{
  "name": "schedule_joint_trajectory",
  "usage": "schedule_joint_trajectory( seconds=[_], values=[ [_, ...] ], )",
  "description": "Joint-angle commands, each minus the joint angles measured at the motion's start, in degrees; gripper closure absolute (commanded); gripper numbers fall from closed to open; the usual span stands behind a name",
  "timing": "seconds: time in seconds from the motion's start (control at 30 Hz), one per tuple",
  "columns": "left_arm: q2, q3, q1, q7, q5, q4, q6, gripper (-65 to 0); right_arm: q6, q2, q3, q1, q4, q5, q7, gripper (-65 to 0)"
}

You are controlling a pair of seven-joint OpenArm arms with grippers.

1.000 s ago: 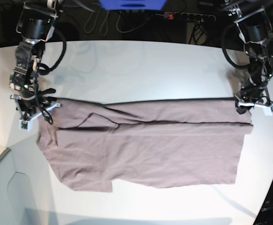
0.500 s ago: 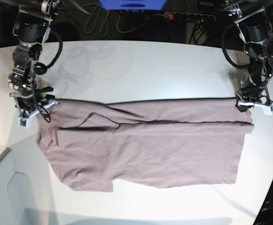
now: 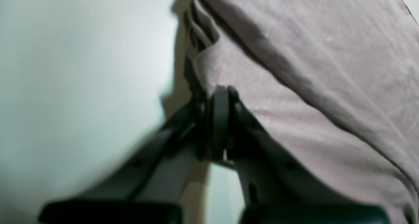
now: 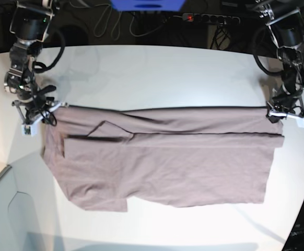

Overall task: Layout the t-shirt on the table in an organized manner, then fold the t-shirt properly
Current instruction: 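Grasp the folded edge again with both grippers, then drag the folded shirt toward the arms with both grippers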

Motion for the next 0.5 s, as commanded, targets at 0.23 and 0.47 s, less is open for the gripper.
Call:
schedule_joint_trajectory(
  seconds=[0.23,0.47],
  values=[
    [-0.56,-0.23,6.37,0.12,-0.01,11.53,0.53,0.0,0.39,0.85,0.33,-7.81,10.27,-1.42,-2.11,0.0],
    [0.41,-0.49,13.58,0.12,-0.10,20.24,0.53,0.0,0.39,0.85,0.42,-13.70,15.99,-1.33,-1.94,0.0]
  ],
)
